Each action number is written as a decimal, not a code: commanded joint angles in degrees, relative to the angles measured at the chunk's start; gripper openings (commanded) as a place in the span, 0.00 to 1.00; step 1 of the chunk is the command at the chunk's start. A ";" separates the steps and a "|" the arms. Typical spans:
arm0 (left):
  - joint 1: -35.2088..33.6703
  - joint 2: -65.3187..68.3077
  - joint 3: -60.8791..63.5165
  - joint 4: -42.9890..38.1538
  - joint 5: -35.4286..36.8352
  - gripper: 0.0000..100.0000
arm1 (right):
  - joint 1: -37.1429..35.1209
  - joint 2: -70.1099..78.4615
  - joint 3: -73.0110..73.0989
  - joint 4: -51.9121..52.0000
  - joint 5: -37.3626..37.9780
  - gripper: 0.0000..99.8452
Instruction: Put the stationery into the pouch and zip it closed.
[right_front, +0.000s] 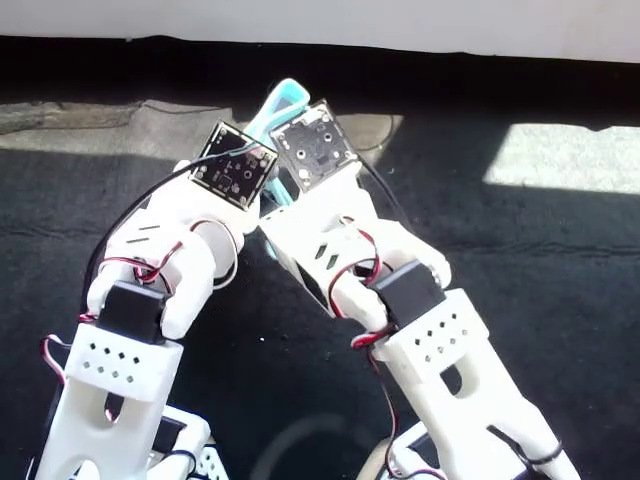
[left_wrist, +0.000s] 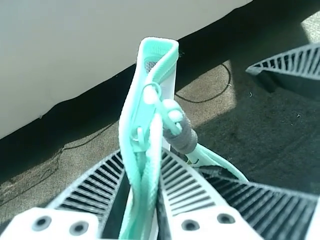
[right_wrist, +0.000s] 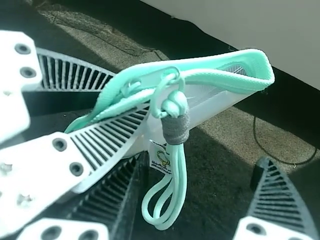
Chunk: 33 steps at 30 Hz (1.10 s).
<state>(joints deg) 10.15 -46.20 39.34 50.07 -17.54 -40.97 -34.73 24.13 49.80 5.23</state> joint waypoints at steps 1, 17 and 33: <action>1.36 0.84 2.33 4.48 0.88 0.01 | 4.18 0.04 1.71 2.24 -0.35 0.32; 4.70 0.92 2.33 -1.41 8.00 0.01 | 11.65 -15.78 3.65 17.19 -2.81 0.32; 8.66 19.30 -8.57 -4.31 8.00 0.01 | 14.73 -43.21 46.99 -12.35 -4.40 0.32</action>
<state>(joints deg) 21.93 -28.88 32.22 45.85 -10.24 -28.22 -77.63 70.73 40.57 1.27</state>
